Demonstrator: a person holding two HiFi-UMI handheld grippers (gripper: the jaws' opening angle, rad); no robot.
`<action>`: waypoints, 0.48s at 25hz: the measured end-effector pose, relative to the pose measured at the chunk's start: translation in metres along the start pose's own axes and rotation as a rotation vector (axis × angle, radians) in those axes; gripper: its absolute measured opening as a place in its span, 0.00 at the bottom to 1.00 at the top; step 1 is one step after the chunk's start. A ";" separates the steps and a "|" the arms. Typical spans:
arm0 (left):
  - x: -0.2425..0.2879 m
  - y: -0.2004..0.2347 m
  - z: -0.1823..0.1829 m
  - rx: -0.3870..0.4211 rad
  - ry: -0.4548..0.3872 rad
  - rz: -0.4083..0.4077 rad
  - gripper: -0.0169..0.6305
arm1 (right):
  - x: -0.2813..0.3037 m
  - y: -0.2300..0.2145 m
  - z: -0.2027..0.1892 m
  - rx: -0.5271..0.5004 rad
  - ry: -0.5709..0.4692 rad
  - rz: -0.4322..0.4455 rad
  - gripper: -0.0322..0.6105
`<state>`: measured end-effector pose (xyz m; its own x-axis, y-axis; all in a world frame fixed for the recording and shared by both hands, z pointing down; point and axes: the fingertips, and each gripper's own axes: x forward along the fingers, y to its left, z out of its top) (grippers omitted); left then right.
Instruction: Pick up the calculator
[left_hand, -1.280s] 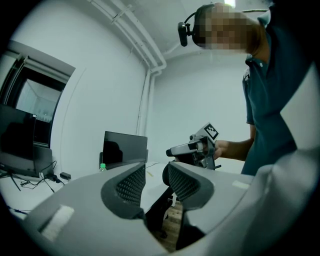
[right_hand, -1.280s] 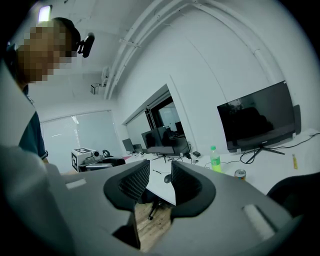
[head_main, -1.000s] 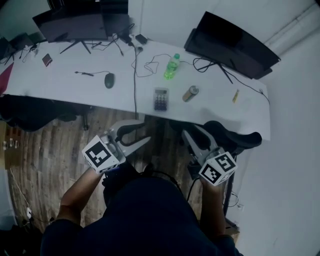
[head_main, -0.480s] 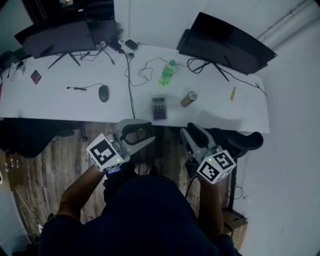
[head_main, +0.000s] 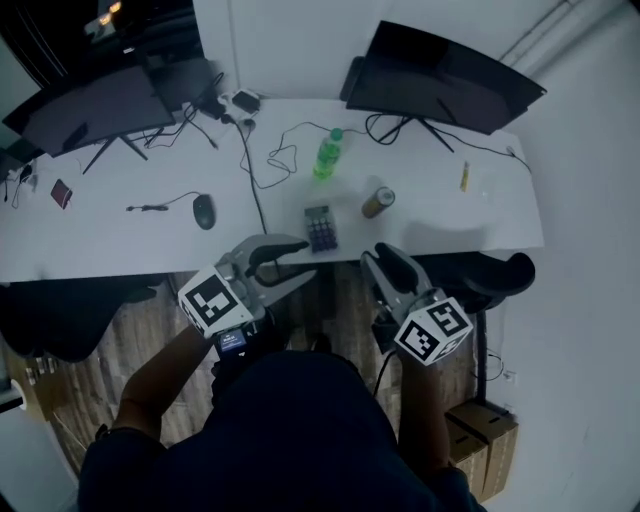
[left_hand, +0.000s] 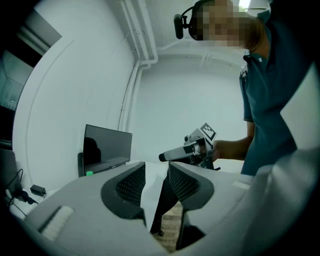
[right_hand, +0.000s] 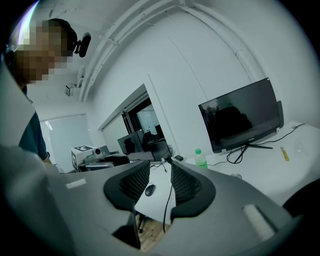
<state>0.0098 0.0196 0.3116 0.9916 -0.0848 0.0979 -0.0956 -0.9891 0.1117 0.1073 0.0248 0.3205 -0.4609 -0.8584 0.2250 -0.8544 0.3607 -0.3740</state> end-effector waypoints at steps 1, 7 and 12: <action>0.001 0.003 0.000 0.002 0.002 -0.006 0.24 | 0.001 -0.002 0.000 0.003 -0.004 -0.010 0.23; 0.002 0.019 0.000 0.011 0.006 -0.055 0.25 | 0.012 -0.007 0.000 0.022 -0.015 -0.058 0.23; -0.009 0.039 -0.006 0.052 0.008 -0.077 0.25 | 0.028 -0.007 0.004 0.017 -0.017 -0.090 0.23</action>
<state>-0.0033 -0.0176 0.3212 0.9951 -0.0077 0.0990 -0.0145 -0.9976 0.0679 0.1015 -0.0032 0.3254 -0.3785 -0.8931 0.2430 -0.8878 0.2760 -0.3684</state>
